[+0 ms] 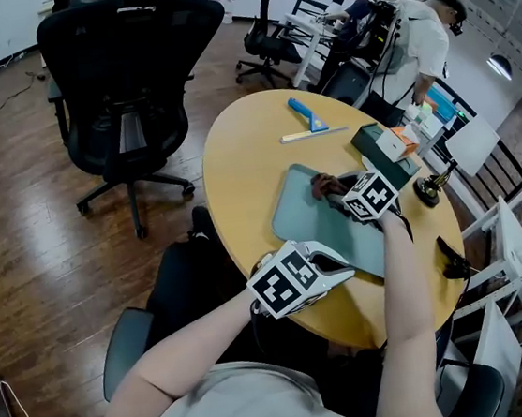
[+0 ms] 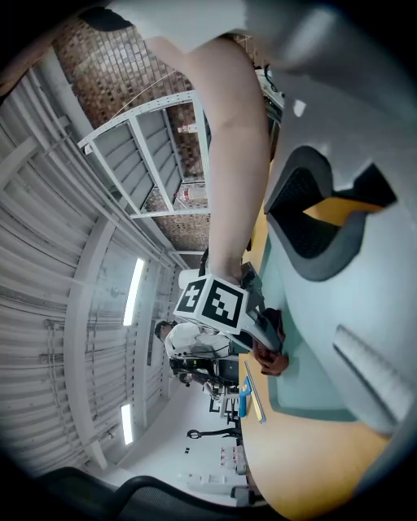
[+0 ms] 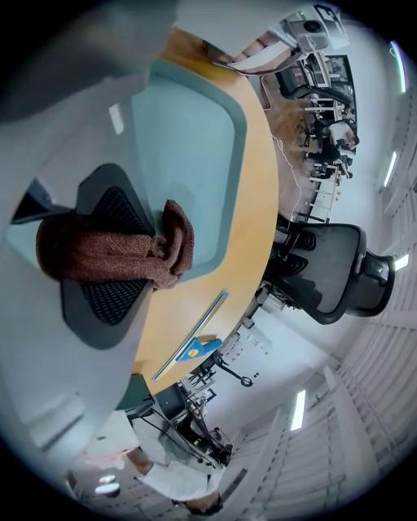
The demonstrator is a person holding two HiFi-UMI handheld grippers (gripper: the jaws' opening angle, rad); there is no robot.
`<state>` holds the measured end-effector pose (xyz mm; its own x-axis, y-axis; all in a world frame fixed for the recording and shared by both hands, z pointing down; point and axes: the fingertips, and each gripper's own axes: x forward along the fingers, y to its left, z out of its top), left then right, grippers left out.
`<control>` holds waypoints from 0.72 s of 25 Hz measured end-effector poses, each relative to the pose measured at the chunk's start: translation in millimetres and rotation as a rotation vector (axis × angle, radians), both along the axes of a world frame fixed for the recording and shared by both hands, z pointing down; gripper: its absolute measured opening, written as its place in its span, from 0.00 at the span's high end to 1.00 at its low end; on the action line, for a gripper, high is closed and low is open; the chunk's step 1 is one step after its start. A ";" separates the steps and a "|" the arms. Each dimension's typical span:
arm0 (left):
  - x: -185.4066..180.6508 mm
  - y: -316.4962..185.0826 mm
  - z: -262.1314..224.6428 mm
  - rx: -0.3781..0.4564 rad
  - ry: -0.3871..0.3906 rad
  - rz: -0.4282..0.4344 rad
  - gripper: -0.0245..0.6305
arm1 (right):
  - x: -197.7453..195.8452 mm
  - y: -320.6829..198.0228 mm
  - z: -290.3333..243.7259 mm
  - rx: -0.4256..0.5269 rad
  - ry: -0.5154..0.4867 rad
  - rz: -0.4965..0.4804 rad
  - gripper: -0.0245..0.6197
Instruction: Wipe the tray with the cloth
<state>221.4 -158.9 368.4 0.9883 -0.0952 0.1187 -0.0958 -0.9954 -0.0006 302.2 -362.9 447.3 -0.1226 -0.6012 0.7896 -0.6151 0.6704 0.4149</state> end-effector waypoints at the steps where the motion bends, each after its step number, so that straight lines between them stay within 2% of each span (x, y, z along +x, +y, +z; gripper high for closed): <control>1: -0.1 -0.6 -0.1 0.001 0.000 -0.001 0.96 | 0.0 -0.7 0.0 0.000 0.007 0.001 0.72; 8: 0.3 -0.7 1.7 0.000 -0.002 -0.002 0.96 | -19.1 -8.5 -2.1 0.003 0.032 -0.036 0.72; 18: 1.3 -1.1 0.1 0.000 0.001 0.001 0.96 | -57.1 -28.2 -2.1 0.015 -0.015 -0.090 0.72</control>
